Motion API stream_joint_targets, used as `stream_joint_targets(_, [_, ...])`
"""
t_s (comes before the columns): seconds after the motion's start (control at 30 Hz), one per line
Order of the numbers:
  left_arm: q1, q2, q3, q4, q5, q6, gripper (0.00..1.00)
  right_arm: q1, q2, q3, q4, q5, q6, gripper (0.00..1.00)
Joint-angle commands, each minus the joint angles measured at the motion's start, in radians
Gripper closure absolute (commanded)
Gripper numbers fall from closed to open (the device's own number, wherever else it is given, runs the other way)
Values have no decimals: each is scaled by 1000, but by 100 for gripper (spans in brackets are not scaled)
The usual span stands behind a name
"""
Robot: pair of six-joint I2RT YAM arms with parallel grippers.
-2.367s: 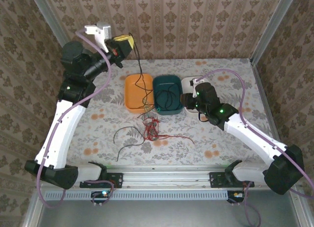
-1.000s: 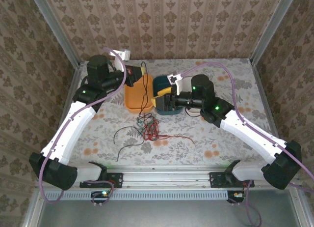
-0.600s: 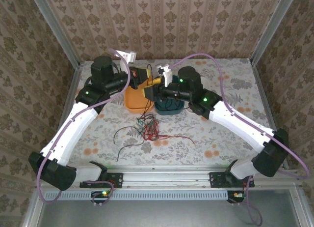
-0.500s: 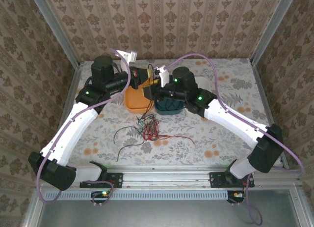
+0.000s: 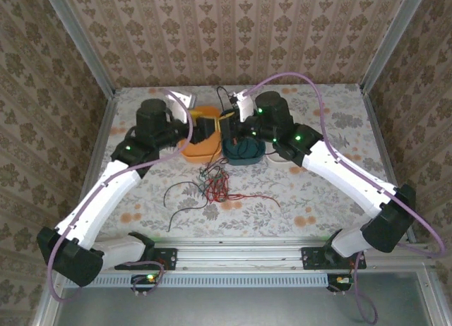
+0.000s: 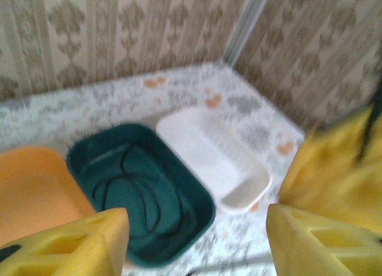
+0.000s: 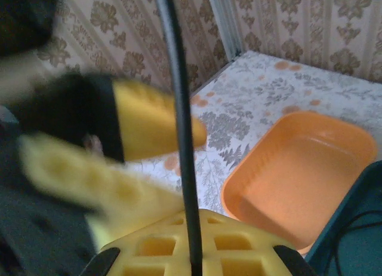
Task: Untangle the cables
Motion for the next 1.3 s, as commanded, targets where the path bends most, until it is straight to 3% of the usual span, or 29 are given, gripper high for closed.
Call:
stream_joint_targets(0.0, [-47,11,-116,17,0,57,28,-16,-56,72,18,-28,-19,100])
stream_joint_targets(0.27, [-85,117,-221,119,29,63,27,-55,-113,80,122,-33,51,100])
stream_joint_targets(0.5, [-86,231,-274,232,6,54,39,-88,-158,67,189,-36,117,100])
stream_joint_targets(0.67, [-86,292,-277,200,-4,71,44,-111,-191,86,172,-29,106,100])
stream_joint_targets(0.83, [-86,285,-311,150,-38,73,45,-141,-197,138,160,-9,57,100])
stream_joint_targets(1.27, [-111,233,-423,143,-81,31,45,-184,-31,300,161,131,-7,100])
